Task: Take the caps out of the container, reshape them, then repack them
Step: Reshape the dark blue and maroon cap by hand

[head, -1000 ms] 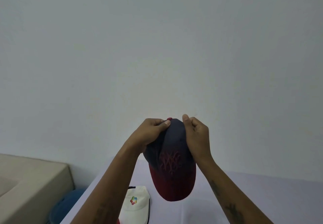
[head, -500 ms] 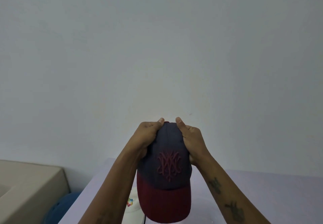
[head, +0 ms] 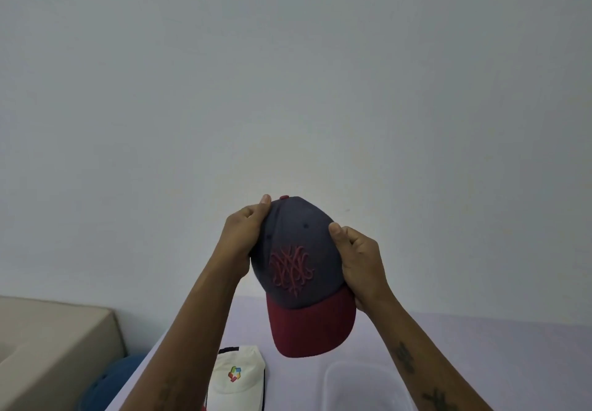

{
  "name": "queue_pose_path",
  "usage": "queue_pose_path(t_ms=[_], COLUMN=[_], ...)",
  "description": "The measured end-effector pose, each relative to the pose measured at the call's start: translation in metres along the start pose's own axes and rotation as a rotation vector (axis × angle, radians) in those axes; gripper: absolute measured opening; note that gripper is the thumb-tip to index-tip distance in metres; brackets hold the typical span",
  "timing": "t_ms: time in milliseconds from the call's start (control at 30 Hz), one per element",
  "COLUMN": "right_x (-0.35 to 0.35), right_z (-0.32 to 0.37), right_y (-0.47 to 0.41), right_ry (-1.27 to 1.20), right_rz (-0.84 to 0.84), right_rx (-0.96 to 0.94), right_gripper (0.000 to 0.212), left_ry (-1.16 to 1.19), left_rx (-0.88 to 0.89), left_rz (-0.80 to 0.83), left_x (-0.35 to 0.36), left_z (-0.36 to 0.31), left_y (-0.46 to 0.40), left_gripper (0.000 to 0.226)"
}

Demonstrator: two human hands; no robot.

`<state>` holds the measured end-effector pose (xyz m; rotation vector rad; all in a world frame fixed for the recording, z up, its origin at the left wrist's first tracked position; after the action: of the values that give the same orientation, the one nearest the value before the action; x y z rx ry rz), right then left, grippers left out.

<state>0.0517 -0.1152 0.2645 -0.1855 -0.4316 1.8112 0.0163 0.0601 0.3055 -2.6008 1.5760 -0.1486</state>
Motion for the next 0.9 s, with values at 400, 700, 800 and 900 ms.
queue_pose_path(t_ms=[400, 700, 800, 900], right_x=[-0.011, -0.012, -0.013, -0.009], right_z=[-0.005, -0.01, -0.011, -0.012], right_y=[-0.008, -0.015, -0.014, -0.013], right_ry=[-0.163, -0.296, -0.365, -0.469], right_rz=[-0.162, -0.16, -0.173, -0.181], right_rx=[-0.037, 0.044, 0.083, 0.11], right_gripper=[0.053, 0.034, 0.036, 0.035], left_ry=[0.171, 0.471, 0.508, 0.595], left_rx=[-0.162, -0.198, -0.251, -0.335], left_rz=[0.264, 0.081, 0.044, 0.05], left_x=[-0.005, 0.014, 0.016, 0.016], left_z=[0.046, 0.037, 0.035, 0.037], left_y=[0.025, 0.025, 0.024, 0.022], left_gripper=[0.071, 0.054, 0.052, 0.053])
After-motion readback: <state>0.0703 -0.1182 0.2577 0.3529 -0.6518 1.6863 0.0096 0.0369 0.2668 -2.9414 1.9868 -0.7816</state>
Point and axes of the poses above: each hand's wrist, its own y-axis away from the middle knuckle, its own x-axis out of the palm, z = x × y, the point moved 2 cm from there along -y, towards the middle knuckle
